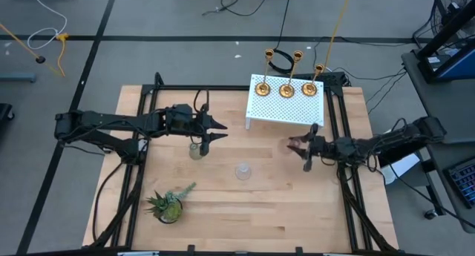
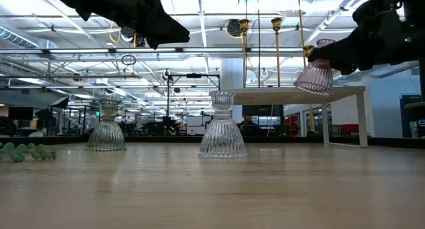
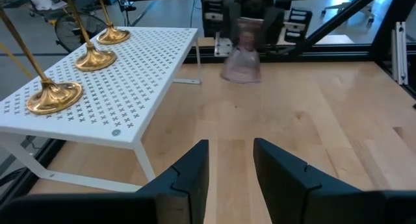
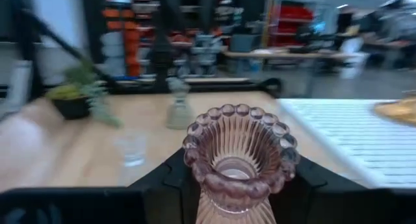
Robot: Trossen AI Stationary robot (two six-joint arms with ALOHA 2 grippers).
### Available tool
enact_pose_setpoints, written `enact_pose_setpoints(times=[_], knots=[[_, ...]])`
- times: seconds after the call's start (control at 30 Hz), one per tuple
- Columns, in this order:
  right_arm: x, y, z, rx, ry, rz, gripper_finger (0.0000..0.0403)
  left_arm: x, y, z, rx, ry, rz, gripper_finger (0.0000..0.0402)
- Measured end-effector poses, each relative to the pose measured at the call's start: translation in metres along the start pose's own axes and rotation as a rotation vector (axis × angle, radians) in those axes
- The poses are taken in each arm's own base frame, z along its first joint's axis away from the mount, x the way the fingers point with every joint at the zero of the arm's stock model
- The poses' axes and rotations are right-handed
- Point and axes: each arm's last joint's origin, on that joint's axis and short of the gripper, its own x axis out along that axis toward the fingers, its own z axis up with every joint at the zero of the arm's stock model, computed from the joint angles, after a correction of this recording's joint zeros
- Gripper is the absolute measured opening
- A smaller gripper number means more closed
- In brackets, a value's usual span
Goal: Pick & Place candle stick holders
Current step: Put the purple glass candle holder on the shelf
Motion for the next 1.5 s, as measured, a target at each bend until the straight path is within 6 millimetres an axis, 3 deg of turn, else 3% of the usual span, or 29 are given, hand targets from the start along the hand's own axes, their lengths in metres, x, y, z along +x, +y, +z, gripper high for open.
enact_pose_setpoints(times=[0.07,0.3,0.47,0.57,0.8,1.07,1.23,1.5], knots=[[0.003,-0.002,0.008,-0.052,0.003,-0.079,0.0126,0.0,0.0,0.0,0.0,0.0,0.0,0.0127],[0.009,-0.012,0.063,-0.228,-0.042,-0.494,0.014,0.0,0.0,0.0,0.013,0.001,0.001,0.0127],[0.004,-0.024,0.086,-0.19,0.019,-0.88,0.0134,0.0,0.0,-0.001,0.015,0.01,-0.001,0.0127],[0.002,-0.029,0.085,-0.168,0.047,-0.994,0.0126,0.0,0.0,-0.001,0.016,0.008,0.0,0.0127],[0.008,-0.036,0.069,-0.113,0.024,-0.945,0.014,0.0,0.0,0.001,0.018,-0.012,0.001,0.0127],[0.011,-0.056,0.046,0.006,-0.021,-0.921,0.0126,0.0,0.0,0.002,0.018,-0.017,0.002,0.0127],[0.009,-0.072,0.028,0.023,0.002,-0.969,0.0143,0.0,0.0,0.002,0.018,-0.017,0.002,0.0127],[0.009,-0.086,0.024,0.055,-0.011,-0.893,0.0131,0.0,0.0,0.002,0.018,-0.016,0.001,0.0127]])
